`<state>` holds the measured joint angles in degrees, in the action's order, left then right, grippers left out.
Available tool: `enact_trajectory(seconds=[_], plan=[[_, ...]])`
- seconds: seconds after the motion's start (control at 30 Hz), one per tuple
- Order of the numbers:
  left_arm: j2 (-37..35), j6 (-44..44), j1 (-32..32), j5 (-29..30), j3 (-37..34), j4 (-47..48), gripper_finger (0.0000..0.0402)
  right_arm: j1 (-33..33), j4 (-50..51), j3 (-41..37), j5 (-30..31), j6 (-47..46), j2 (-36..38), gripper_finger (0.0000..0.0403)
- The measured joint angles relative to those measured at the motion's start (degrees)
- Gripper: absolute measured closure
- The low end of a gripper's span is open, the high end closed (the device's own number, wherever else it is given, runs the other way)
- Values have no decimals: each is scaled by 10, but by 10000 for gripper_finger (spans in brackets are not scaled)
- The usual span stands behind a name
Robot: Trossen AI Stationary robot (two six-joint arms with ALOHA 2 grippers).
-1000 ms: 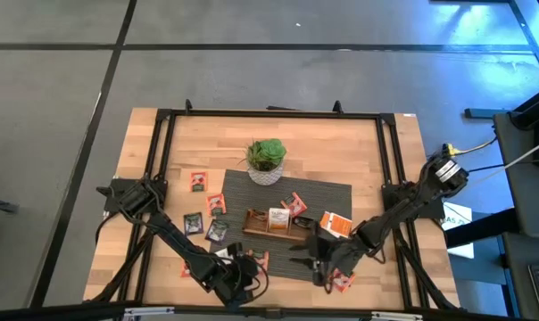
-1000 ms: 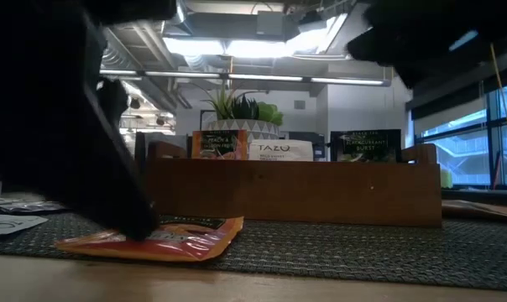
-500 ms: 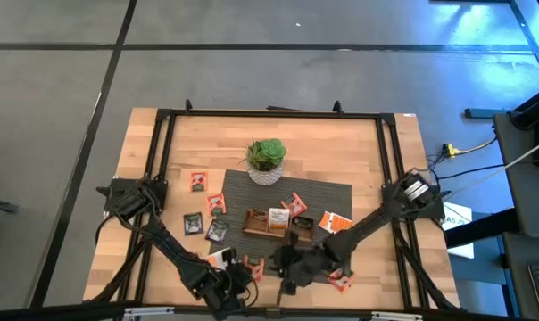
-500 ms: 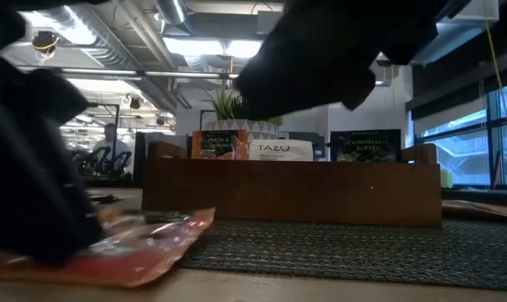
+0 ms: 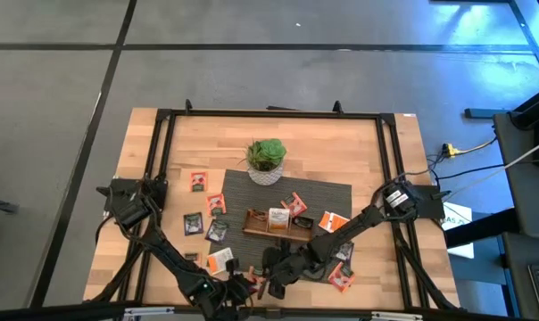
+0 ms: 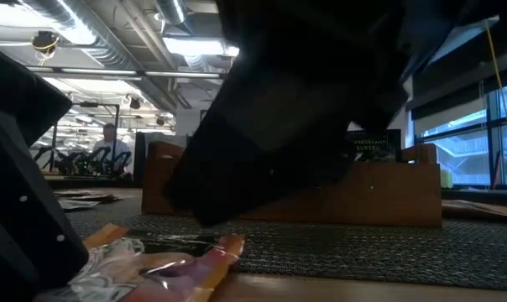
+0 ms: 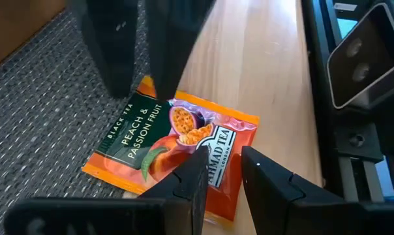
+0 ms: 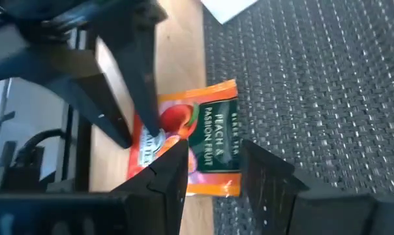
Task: Pick & Place Tea
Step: Put the orange tea bag into the left section of the wooden organizer
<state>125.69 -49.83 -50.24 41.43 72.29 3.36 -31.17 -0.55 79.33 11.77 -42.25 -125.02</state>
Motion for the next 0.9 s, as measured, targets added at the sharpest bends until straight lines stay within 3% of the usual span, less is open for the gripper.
enact_trajectory(seconds=[0.53, 0.9], plan=[[2, 1, 0, 20, -1, 1, 313, 3, 17, 0, -45, -57, -3, 262], [2, 1, 0, 39, -2, 2, 313, 11, 32, 0, -66, -69, -2, 342]])
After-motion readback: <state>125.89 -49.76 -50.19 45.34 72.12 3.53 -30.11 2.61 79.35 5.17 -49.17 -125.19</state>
